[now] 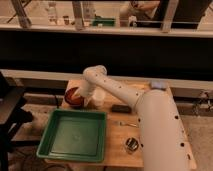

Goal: Stack bowls into tray

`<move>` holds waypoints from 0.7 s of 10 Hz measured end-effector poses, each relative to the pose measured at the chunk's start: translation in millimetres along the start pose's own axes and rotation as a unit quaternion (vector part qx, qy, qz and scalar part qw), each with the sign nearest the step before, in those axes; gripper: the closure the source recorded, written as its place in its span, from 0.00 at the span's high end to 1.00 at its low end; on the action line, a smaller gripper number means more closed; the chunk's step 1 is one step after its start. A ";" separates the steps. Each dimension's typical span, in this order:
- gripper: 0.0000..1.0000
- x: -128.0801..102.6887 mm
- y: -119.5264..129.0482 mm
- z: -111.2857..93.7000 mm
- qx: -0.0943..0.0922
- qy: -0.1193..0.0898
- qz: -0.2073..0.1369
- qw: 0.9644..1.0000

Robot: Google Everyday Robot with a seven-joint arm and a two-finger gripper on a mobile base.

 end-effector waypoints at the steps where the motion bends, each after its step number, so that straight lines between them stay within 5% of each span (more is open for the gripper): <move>1: 0.28 0.1 -1.6 -0.2 0.002 0.000 0.000 1.000; 3: 0.06 -1.1 -3.9 6.8 0.011 -0.004 -0.008 1.000; 7: 0.00 -2.3 -6.0 7.6 0.012 -0.005 -0.017 1.000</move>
